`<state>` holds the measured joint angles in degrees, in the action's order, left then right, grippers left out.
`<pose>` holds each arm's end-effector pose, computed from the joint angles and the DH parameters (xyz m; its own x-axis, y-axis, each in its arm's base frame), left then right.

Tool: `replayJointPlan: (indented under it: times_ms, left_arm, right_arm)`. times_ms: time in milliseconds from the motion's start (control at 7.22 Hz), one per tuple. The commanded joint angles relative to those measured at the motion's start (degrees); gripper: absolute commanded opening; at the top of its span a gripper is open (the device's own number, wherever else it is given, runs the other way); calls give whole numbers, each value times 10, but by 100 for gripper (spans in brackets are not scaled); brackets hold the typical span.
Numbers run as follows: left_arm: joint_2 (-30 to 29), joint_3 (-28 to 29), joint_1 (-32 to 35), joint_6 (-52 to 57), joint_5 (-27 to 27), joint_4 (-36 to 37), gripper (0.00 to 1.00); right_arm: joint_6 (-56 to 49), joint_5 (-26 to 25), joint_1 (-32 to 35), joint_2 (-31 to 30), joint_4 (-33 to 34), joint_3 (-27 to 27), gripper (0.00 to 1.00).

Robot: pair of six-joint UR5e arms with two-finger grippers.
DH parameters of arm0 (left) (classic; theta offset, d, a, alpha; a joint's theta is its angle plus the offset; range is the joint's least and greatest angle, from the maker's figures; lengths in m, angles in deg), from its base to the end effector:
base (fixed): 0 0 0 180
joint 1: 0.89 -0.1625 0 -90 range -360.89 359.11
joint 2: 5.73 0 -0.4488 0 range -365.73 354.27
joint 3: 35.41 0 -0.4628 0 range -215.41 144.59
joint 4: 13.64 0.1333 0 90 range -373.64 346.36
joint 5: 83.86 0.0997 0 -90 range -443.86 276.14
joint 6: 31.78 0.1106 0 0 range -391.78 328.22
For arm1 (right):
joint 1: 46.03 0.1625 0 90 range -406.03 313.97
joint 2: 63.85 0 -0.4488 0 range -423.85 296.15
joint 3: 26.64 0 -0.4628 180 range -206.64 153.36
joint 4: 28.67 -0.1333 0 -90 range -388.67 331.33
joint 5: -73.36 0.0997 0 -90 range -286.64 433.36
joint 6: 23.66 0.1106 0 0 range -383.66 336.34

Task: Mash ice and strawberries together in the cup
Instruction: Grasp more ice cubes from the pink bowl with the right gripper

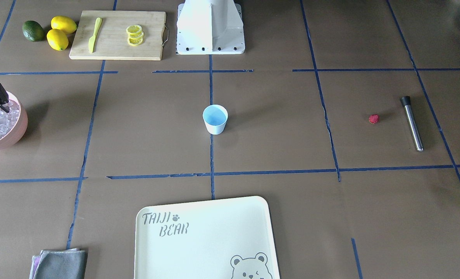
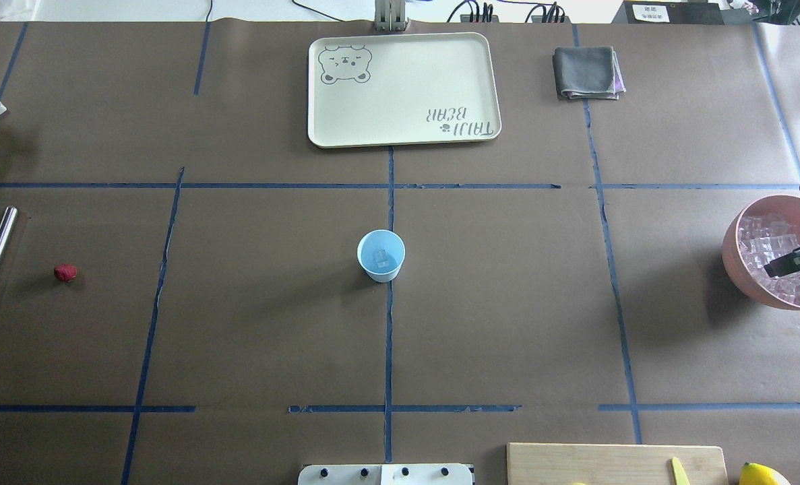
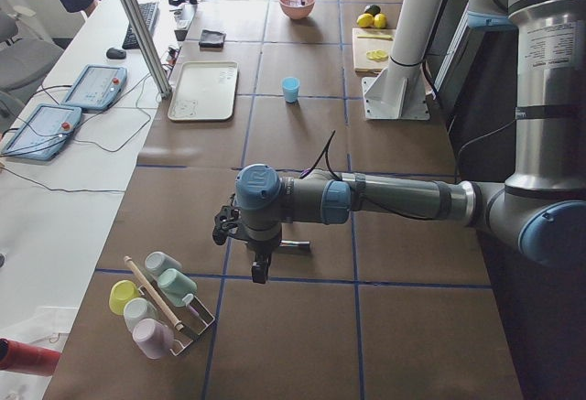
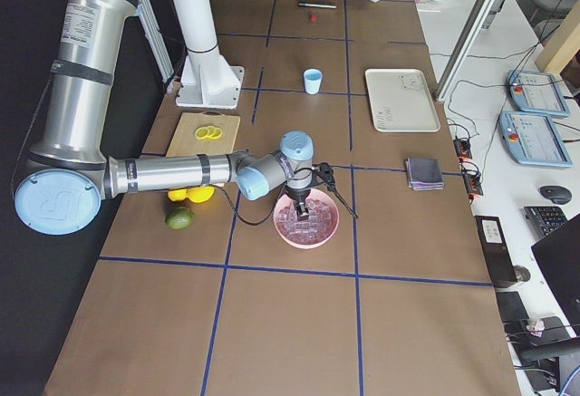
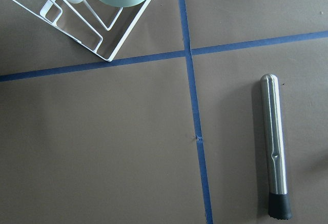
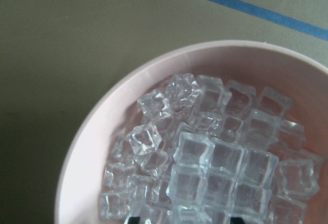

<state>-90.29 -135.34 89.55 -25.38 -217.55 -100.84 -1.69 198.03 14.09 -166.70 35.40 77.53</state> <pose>-0.0609 -0.5204 0.6500 0.7196 0.1261 -0.6829 -0.0730 0.9917 0.1063 -0.1847 -0.4627 0.6246 0.7067 -0.3010 0.6403 0.1925 0.9526 0.2354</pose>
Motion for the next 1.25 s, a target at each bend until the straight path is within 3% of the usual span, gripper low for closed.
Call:
replayJointPlan:
  times_ms: [0,415,554,692,831,1108]
  left_arm:
    - [0,0,0,0,-1,-1,100]
    - [0,0,0,0,-1,0,100]
    - [0,0,1,-1,-1,0,100]
    - [0,0,1,-1,-1,0,100]
    - [0,0,1,-1,-1,1,100]
    - [0,0,1,-1,-1,0,100]
  right_arm:
    - [0,-1,0,-1,0,-5,51]
    - [-2,1,-1,1,0,-4,2]
    - [-2,7,1,2,1,12,1]
    - [-2,9,16,3,45,52,0]
    - [-1,12,16,27,158,131,1]
    - [17,11,15,174,299,162,0]
